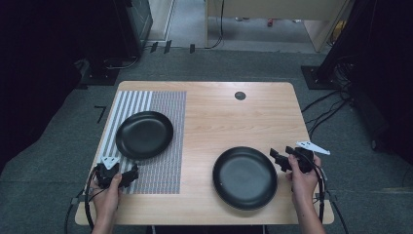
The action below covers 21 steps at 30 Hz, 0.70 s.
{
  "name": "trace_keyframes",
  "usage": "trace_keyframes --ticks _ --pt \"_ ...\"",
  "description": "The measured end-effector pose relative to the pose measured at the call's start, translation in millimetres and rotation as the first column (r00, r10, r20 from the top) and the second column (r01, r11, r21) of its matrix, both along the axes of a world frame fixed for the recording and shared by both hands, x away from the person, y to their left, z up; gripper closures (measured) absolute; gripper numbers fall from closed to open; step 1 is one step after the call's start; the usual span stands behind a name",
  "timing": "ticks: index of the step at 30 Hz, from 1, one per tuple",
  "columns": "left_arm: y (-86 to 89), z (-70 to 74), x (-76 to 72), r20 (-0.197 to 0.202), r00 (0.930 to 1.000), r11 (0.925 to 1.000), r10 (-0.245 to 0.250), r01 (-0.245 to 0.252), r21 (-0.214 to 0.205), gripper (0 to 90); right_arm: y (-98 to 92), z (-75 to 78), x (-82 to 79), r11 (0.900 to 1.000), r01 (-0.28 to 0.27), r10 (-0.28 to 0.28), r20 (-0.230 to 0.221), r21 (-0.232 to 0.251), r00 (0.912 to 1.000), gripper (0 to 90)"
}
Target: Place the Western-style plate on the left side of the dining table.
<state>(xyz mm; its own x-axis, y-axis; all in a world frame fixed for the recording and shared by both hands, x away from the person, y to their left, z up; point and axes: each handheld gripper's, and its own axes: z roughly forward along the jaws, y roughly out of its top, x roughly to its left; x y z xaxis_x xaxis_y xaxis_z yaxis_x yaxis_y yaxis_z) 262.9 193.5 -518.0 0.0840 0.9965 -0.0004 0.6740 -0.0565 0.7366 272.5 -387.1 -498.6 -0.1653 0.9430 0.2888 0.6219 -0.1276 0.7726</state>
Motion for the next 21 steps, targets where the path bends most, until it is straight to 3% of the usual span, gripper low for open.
trace_keyframes --ticks 21 --pt "-0.1 -0.2 0.0 0.000 1.0000 1.0000 0.002 -0.002 0.000 13.3 -40.8 -12.4 -25.6 0.9963 0.083 -0.084 -0.051 -0.019 0.9951 25.1"
